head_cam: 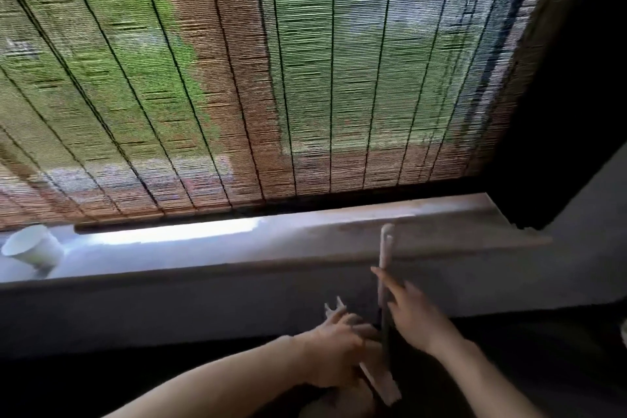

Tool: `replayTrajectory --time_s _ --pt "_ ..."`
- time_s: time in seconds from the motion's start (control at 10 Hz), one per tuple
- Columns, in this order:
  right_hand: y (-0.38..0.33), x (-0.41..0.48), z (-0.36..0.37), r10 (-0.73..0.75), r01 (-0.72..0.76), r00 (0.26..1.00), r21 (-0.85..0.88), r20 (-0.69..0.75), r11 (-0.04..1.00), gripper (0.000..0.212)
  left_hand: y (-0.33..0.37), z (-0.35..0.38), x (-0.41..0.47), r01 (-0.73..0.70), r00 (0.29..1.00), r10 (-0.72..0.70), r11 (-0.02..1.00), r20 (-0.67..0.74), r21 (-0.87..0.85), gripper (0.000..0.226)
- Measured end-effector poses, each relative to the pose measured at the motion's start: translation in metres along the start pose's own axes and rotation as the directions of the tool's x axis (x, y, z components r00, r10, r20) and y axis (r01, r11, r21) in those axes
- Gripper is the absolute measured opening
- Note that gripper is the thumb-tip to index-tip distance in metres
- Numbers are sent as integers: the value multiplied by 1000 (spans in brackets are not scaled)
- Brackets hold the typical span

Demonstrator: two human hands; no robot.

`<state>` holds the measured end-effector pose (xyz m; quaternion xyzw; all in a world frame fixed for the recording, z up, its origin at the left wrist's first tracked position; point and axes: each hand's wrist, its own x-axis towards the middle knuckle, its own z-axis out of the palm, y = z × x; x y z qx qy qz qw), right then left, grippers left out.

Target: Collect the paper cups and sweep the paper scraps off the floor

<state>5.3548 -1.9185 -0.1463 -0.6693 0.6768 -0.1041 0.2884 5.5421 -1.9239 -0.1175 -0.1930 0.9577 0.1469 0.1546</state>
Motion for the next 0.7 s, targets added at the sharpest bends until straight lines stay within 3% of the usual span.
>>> replayTrajectory --time_s 0.2,0.5,0.7 --pt "8 16 6 143 -145 987 17 76 989 61 -12 -7 -26 135 982 -164 956 -91 -259 61" --pt "13 -28 3 257 -262 955 17 151 965 56 2 -17 -60 257 960 -275 937 -49 -239 60" --pt "25 -111 -13 238 -230 952 -60 190 971 50 45 -46 -101 348 921 -369 923 -127 -162 49"
